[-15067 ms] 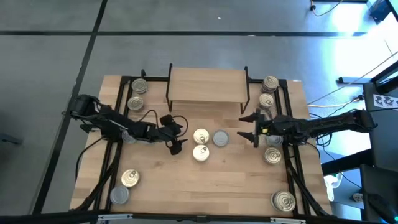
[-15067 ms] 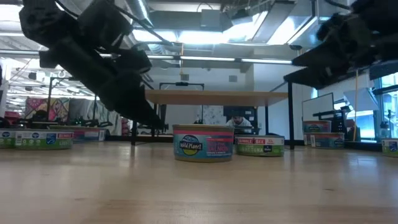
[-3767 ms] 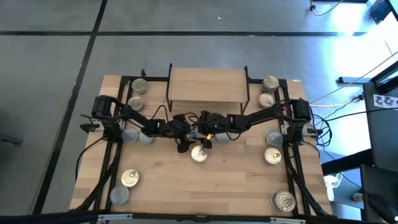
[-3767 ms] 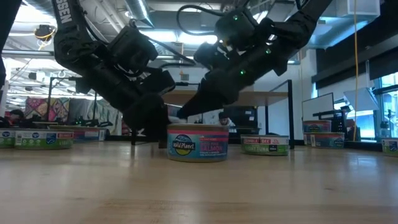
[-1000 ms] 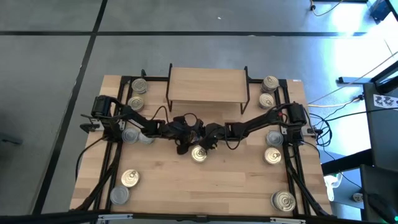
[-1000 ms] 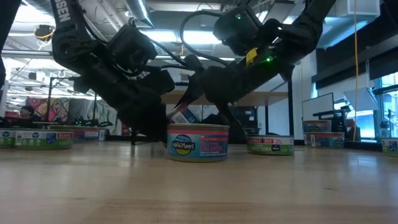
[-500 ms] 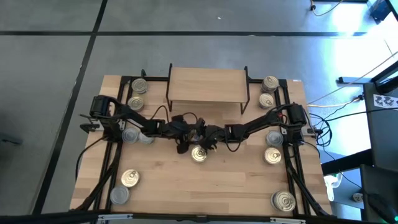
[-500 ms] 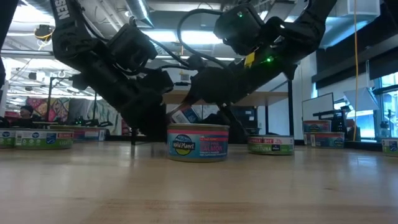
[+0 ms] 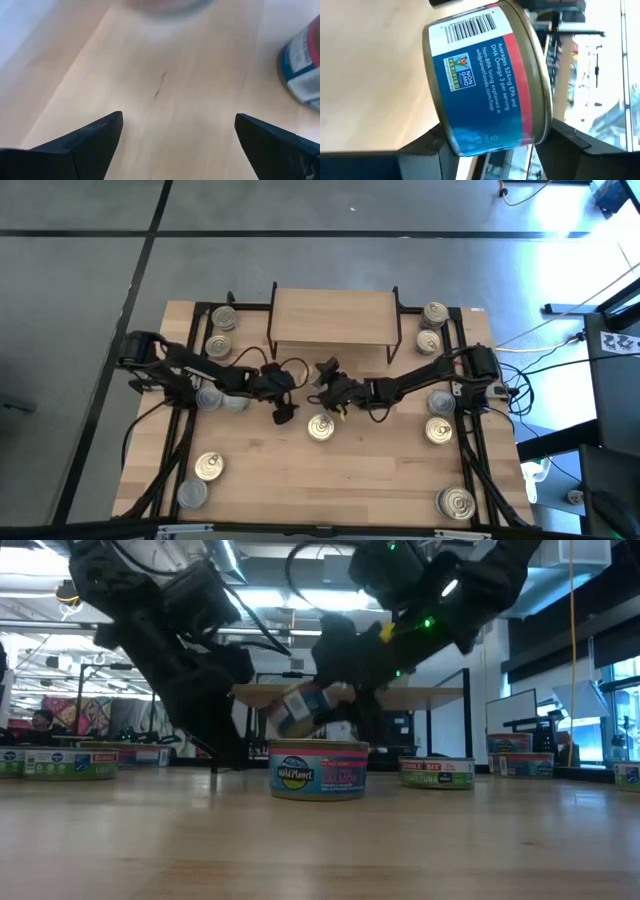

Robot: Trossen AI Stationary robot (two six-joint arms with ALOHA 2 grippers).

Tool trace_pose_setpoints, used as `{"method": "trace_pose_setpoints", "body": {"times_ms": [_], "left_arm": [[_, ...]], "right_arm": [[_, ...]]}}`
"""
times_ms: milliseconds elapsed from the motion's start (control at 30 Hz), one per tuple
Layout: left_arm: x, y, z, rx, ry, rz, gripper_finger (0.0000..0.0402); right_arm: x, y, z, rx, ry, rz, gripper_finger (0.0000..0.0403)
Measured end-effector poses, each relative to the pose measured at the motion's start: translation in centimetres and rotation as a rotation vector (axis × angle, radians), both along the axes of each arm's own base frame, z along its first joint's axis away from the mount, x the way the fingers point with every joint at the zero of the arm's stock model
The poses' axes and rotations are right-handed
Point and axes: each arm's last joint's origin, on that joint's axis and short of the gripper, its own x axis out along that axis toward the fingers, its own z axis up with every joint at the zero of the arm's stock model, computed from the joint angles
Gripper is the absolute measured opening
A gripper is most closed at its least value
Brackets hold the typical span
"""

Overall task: Stack canned seafood by type on shelf
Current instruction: Put the blue pink tuna can on the shelf

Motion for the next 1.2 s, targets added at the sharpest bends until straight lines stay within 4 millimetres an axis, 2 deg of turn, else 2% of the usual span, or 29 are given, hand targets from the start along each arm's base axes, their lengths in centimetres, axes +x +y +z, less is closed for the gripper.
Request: {"method": "trace_pose_setpoints", "body": {"times_ms": [167, 433, 533, 633, 767, 933, 1033, 1200], "left_arm": [[-0.9, -0.6, 1.3, 0.041, 0.008, 0.034, 0.0381], [-1.4, -1.6, 2.5, 0.066, -0.026, 0.033, 0.0381], [-1.4, -1.7, 2.4, 0.069, -0.026, 0.033, 0.0382], [-1.4, -1.7, 2.5, 0.070, -0.030, 0.037, 0.0382], [-1.3, -1.7, 2.6, 0.071, -0.045, 0.039, 0.0382], [-1.1, -1.7, 2.7, 0.070, -0.064, 0.039, 0.0382], [-1.1, -1.7, 2.7, 0.070, -0.063, 0.039, 0.0382], [-1.1, -1.7, 2.7, 0.070, -0.063, 0.039, 0.0382]], "right_arm": [[-0.9, -0.5, 3.0, 0.004, -0.069, -0.063, 0.0208], [-3.7, -1.1, 8.5, 0.038, -0.177, -0.166, 0.0213], [-4.9, -2.2, 10.2, 0.052, -0.202, -0.217, 0.0208], [-6.2, -4.2, 11.2, 0.071, -0.220, -0.309, 0.0205], [-7.7, -7.3, 11.6, 0.113, -0.241, -0.444, 0.0215], [-9.3, -10.8, 10.6, 0.176, -0.206, -0.607, 0.0212], [-10.1, -11.9, 10.1, 0.214, -0.195, -0.678, 0.0207], [-10.7, -12.7, 9.7, 0.276, -0.196, -0.720, 0.0218]]}}
